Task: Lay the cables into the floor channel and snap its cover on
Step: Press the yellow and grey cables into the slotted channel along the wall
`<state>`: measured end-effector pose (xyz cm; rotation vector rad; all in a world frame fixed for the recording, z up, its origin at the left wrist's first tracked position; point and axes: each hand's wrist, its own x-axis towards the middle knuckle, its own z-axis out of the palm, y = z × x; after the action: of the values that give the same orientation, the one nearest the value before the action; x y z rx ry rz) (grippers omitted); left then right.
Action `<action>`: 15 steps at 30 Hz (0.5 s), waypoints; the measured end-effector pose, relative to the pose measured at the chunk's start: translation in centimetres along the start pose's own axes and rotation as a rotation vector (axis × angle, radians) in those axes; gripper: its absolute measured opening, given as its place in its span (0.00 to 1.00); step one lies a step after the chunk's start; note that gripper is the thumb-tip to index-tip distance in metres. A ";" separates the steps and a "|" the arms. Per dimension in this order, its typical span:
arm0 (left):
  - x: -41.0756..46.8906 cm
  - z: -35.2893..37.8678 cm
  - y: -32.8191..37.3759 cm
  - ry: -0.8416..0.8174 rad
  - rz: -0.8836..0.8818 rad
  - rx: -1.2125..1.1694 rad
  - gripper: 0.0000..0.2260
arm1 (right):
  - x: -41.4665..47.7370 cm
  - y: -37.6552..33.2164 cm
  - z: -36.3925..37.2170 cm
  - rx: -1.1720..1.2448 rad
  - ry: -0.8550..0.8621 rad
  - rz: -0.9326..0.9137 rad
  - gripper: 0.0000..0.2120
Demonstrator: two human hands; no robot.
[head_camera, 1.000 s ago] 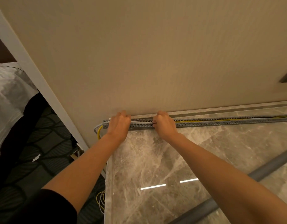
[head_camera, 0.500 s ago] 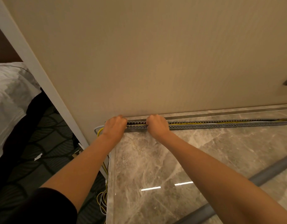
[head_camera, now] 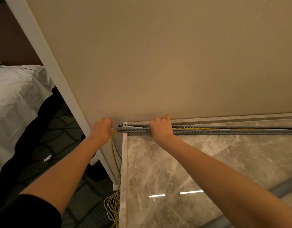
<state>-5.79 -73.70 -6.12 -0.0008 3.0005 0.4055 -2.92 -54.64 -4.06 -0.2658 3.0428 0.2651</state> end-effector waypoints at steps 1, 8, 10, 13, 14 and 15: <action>0.1 0.1 -0.1 -0.023 -0.018 -0.011 0.13 | 0.2 -0.6 -0.2 0.013 0.006 -0.022 0.10; 1.4 0.5 -0.6 -0.082 0.001 -0.167 0.12 | 2.1 -4.3 -1.2 0.236 0.035 -0.137 0.13; 1.7 0.4 -1.0 -0.122 0.035 -0.209 0.10 | 2.5 -4.6 -1.0 0.266 0.040 -0.126 0.13; 2.1 0.0 -1.4 -0.179 0.088 -0.235 0.07 | 2.8 -4.5 -0.6 0.284 0.044 -0.130 0.14; 2.2 -0.1 -1.5 -0.177 0.106 -0.227 0.04 | 2.9 -4.4 -0.5 0.293 0.043 -0.130 0.14; 2.2 -0.1 -1.5 -0.164 0.123 -0.218 0.03 | 3.0 -4.3 -0.3 0.306 0.042 -0.125 0.14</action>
<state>-7.97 -75.14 -6.66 0.1891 2.7882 0.7070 -5.08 -59.36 -4.74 -0.4398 3.0319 -0.2144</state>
